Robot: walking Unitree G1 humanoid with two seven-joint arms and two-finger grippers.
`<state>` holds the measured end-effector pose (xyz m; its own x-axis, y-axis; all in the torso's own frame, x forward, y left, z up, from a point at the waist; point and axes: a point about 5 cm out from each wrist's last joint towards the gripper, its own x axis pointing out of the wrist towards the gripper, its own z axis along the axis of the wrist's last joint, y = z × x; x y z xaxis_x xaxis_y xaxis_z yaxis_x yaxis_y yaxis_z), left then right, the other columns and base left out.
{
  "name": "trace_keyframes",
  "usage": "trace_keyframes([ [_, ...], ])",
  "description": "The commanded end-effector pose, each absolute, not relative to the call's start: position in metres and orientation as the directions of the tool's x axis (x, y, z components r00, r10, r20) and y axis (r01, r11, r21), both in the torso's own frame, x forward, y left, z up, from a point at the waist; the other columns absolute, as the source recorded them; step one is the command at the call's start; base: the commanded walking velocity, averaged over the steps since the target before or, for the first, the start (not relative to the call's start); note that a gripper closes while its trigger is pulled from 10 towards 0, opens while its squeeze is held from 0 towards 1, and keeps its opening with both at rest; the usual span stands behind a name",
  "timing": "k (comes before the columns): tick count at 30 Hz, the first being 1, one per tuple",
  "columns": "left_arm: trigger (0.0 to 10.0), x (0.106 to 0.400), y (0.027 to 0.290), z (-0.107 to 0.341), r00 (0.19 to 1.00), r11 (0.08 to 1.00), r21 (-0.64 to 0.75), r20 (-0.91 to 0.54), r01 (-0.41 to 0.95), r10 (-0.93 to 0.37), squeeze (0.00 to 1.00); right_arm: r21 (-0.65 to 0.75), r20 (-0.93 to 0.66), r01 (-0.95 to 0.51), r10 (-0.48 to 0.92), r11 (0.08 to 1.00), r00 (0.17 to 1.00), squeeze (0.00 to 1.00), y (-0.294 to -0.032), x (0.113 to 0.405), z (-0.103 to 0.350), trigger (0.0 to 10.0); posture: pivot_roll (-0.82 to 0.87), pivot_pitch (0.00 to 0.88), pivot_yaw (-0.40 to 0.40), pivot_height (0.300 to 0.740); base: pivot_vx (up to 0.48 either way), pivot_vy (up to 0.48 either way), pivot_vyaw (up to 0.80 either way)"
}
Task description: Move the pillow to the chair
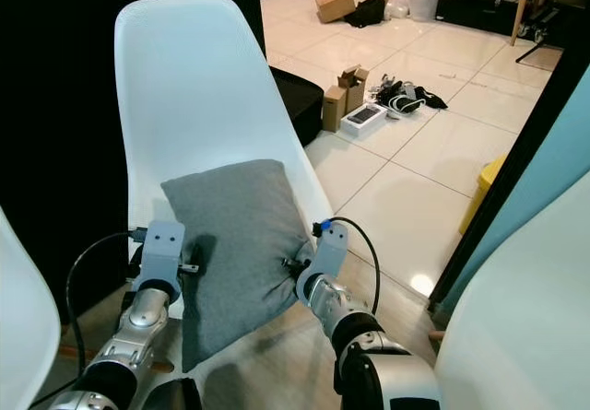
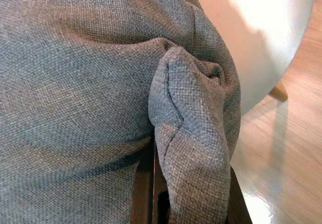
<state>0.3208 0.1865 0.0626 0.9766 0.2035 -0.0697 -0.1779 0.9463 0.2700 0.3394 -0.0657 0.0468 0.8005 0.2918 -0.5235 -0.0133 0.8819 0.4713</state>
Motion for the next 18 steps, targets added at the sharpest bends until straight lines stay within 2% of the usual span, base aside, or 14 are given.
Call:
trace_keyframes([
  [1,10.0,0.316,0.191,0.057,0.973,0.939,0.295,-0.094,-0.175,0.211,0.00,0.514,-0.509,-0.089,0.386,0.853,0.769,0.00,-0.031,0.330,0.047,10.0,-0.04,0.122,-0.013,0.541,0.000,0.000,0.00],
  [3,10.0,0.316,0.192,0.057,0.973,0.939,0.296,-0.094,-0.175,0.211,0.00,0.531,-0.473,-0.125,0.416,0.838,0.777,0.00,-0.024,0.333,0.055,10.0,-0.04,0.120,-0.011,0.541,0.000,0.000,0.00],
  [4,10.0,0.317,0.192,0.057,0.973,0.939,0.297,-0.095,-0.174,0.211,0.00,0.539,-0.437,-0.180,0.456,0.823,0.776,0.87,-0.016,0.334,0.061,10.0,-0.04,0.119,-0.010,0.541,0.000,0.000,0.00],
  [5,10.0,0.317,0.192,0.057,0.973,0.939,0.297,-0.095,-0.174,0.211,0.00,0.539,-0.437,-0.180,0.456,0.823,0.776,0.87,-0.016,0.334,0.061,10.0,-0.04,0.119,-0.010,0.541,0.000,0.000,0.00],
  [6,10.0,0.317,0.192,0.058,0.973,0.939,0.297,-0.096,-0.174,0.211,0.00,0.536,-0.416,-0.220,0.482,0.815,0.771,1.00,-0.010,0.335,0.066,10.0,-0.04,0.119,-0.010,0.541,0.000,0.000,0.00],
  [9,10.0,0.317,0.192,0.058,0.973,0.939,0.298,-0.097,-0.173,0.210,0.00,0.514,-0.412,-0.259,0.500,0.818,0.762,1.00,-0.005,0.334,0.067,10.0,-0.04,0.116,-0.008,0.541,0.000,0.000,0.00],
  [11,10.0,0.318,0.191,0.058,0.973,0.939,0.297,-0.100,-0.171,0.209,0.00,0.401,-0.426,-0.328,0.491,0.855,0.760,1.00,-0.006,0.332,0.064,10.0,-0.05,0.110,-0.005,0.541,0.000,0.000,0.00],
  [12,10.0,0.318,0.191,0.058,0.973,0.939,0.297,-0.100,-0.171,0.209,0.00,0.401,-0.426,-0.328,0.491,0.855,0.760,1.00,-0.006,0.332,0.064,10.0,-0.05,0.110,-0.005,0.541,0.000,0.000,0.00],
  [15,10.0,0.318,0.191,0.059,0.972,0.940,0.296,-0.104,-0.170,0.209,0.00,0.308,-0.433,-0.322,0.434,0.895,0.790,1.00,-0.022,0.336,0.061,10.0,-0.05,0.108,-0.001,0.541,0.000,0.000,0.00],
  [17,10.0,0.318,0.191,0.059,0.972,0.940,0.296,-0.104,-0.170,0.209,0.00,0.308,-0.433,-0.322,0.434,0.895,0.790,1.00,-0.022,0.336,0.061,10.0,-0.05,0.108,-0.001,0.541,0.000,0.000,0.00],
  [18,10.0,0.319,0.191,0.058,0.972,0.940,0.297,-0.107,-0.168,0.208,0.00,0.263,-0.428,-0.320,0.407,0.910,0.807,1.00,-0.033,0.339,0.061,10.0,-0.06,0.107,0.004,0.541,0.000,0.000,0.00],
])
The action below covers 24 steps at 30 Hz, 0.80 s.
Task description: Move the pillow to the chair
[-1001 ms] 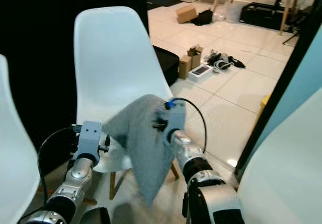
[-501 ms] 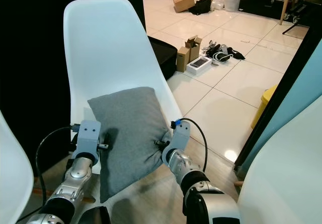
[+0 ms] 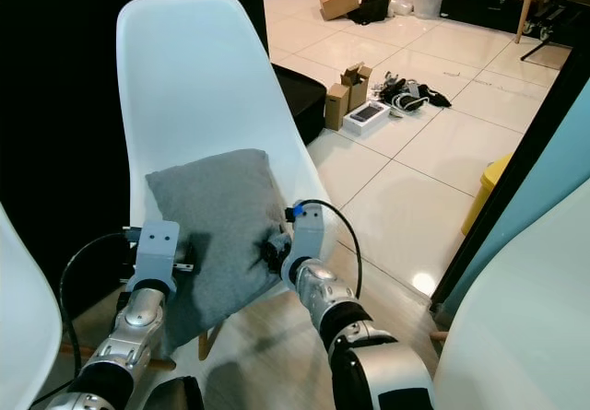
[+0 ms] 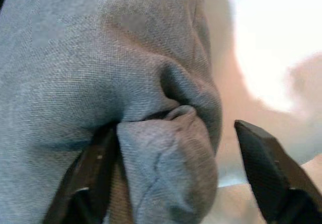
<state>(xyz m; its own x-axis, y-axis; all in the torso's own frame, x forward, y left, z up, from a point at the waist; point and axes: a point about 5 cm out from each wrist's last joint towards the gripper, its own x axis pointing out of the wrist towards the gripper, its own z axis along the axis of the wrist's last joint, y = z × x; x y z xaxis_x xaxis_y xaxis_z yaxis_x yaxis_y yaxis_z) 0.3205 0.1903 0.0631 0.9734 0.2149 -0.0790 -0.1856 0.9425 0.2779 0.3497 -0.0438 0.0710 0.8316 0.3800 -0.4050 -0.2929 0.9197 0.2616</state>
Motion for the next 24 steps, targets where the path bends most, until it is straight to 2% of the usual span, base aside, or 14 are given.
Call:
trace_keyframes([
  [1,10.0,0.319,0.191,0.058,0.972,0.940,0.297,-0.109,-0.166,0.207,0.00,0.228,-0.417,-0.314,0.383,0.922,0.824,1.00,-0.044,0.343,0.062,10.0,-0.06,0.106,0.006,0.541,0.000,0.000,0.00],
  [2,10.0,0.319,0.191,0.058,0.972,0.940,0.297,-0.109,-0.166,0.207,0.00,0.228,-0.417,-0.314,0.383,0.922,0.824,1.00,-0.044,0.343,0.062,10.0,-0.06,0.106,0.006,0.541,0.000,0.000,0.00],
  [5,10.0,0.320,0.191,0.059,0.973,0.941,0.296,-0.112,-0.162,0.203,0.00,0.131,-0.343,-0.334,0.358,0.934,0.868,1.00,-0.070,0.354,0.073,10.0,-0.07,0.101,0.010,0.541,0.000,0.000,0.00],
  [8,10.0,0.321,0.191,0.059,0.973,0.942,0.295,-0.113,-0.161,0.202,0.00,0.107,-0.302,-0.344,0.360,0.933,0.883,1.00,-0.081,0.359,0.079,10.0,-0.08,0.100,0.014,0.541,0.000,0.000,0.00],
  [9,10.0,0.322,0.190,0.060,0.973,0.943,0.293,-0.112,-0.160,0.200,0.00,0.110,-0.258,-0.335,0.353,0.936,0.899,0.00,-0.091,0.363,0.086,10.0,-0.08,0.097,0.015,0.541,0.000,0.000,0.00],
  [10,10.0,0.322,0.190,0.060,0.973,0.943,0.293,-0.112,-0.160,0.200,0.00,0.110,-0.258,-0.335,0.353,0.936,0.899,0.00,-0.091,0.363,0.086,10.0,-0.08,0.097,0.015,0.541,0.000,0.000,0.00],
  [13,10.0,0.325,0.190,0.062,0.974,0.943,0.291,-0.111,-0.159,0.198,0.00,0.226,-0.133,-0.314,0.349,0.922,0.928,0.00,-0.107,0.370,0.103,10.0,-0.09,0.087,0.024,0.551,0.000,0.000,0.00],
  [16,10.0,0.326,0.190,0.063,0.974,0.943,0.292,-0.110,-0.159,0.198,0.00,0.259,-0.106,-0.313,0.349,0.914,0.931,0.00,-0.108,0.371,0.106,10.0,-0.09,0.087,0.024,0.556,0.000,0.000,0.00],
  [17,10.0,0.327,0.192,0.064,0.974,0.942,0.294,-0.107,-0.161,0.199,0.00,0.319,-0.068,-0.321,0.360,0.892,0.931,0.00,-0.106,0.371,0.110,10.0,-0.09,0.080,0.030,0.566,0.000,0.000,0.00],
  [24,10.0,0.328,0.194,0.067,0.974,0.942,0.291,-0.096,-0.169,0.204,0.00,0.360,-0.053,-0.359,0.403,0.861,0.914,0.00,-0.099,0.368,0.107,10.0,-0.10,0.076,0.032,0.591,0.000,0.000,0.00],
])
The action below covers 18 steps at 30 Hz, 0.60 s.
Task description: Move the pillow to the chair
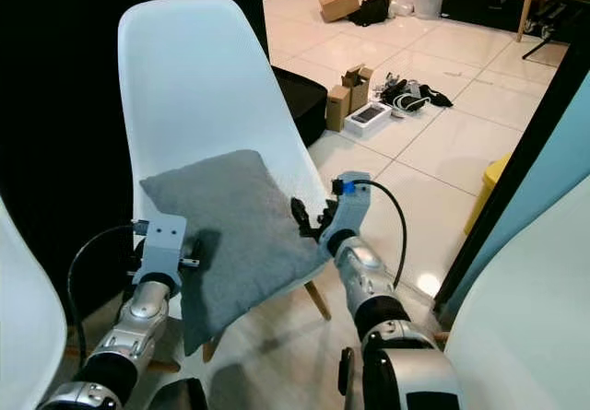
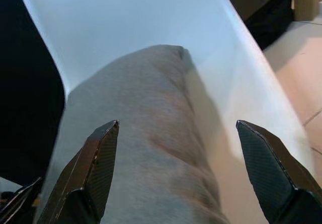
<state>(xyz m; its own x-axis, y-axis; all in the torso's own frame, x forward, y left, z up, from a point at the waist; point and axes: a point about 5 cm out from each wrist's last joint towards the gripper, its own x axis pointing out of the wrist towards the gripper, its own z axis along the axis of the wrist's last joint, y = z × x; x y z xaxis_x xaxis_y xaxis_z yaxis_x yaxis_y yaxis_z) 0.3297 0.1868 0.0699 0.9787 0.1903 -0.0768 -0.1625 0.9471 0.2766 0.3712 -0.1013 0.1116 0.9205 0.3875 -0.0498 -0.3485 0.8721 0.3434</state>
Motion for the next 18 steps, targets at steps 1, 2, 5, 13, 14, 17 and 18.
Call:
trace_keyframes([
  [1,10.0,0.328,0.194,0.067,0.974,0.944,0.281,-0.095,-0.173,0.206,0.00,0.362,-0.064,-0.357,0.406,0.861,0.912,0.00,-0.099,0.366,0.104,10.0,-0.09,0.071,0.031,0.596,0.000,0.000,0.00],
  [2,10.0,0.328,0.194,0.067,0.974,0.944,0.281,-0.095,-0.173,0.206,0.00,0.362,-0.064,-0.357,0.406,0.861,0.912,0.00,-0.099,0.366,0.104,10.0,-0.09,0.071,0.031,0.596,0.000,0.000,0.00],
  [5,10.0,0.328,0.194,0.066,0.973,0.945,0.276,-0.102,-0.175,0.209,0.00,0.361,-0.075,-0.355,0.407,0.862,0.910,0.00,-0.099,0.365,0.100,10.0,-0.09,0.069,0.031,0.601,0.000,0.000,0.00],
  [13,10.0,0.329,0.195,0.064,0.969,0.945,0.281,-0.124,-0.170,0.212,0.00,0.374,-0.114,-0.360,0.427,0.855,0.897,0.00,-0.097,0.356,0.085,10.0,-0.09,0.056,0.036,0.631,-0.262,0.000,0.00],
  [14,10.0,0.329,0.195,0.064,0.969,0.945,0.281,-0.124,-0.170,0.212,0.00,0.374,-0.114,-0.360,0.427,0.855,0.897,0.00,-0.097,0.356,0.085,10.0,-0.09,0.056,0.036,0.631,0.000,0.000,0.00],
  [17,10.0,0.329,0.195,0.065,0.971,0.943,0.291,-0.119,-0.165,0.207,0.00,0.375,-0.126,-0.359,0.431,0.854,0.893,0.00,-0.096,0.354,0.082,10.0,-0.09,0.056,0.036,0.641,0.000,0.000,0.00],
  [18,10.0,0.329,0.195,0.065,0.971,0.942,0.293,-0.119,-0.164,0.206,0.00,0.376,-0.137,-0.356,0.431,0.856,0.892,0.00,-0.096,0.353,0.079,10.0,-0.09,0.049,0.038,0.646,0.000,0.000,0.00],
])
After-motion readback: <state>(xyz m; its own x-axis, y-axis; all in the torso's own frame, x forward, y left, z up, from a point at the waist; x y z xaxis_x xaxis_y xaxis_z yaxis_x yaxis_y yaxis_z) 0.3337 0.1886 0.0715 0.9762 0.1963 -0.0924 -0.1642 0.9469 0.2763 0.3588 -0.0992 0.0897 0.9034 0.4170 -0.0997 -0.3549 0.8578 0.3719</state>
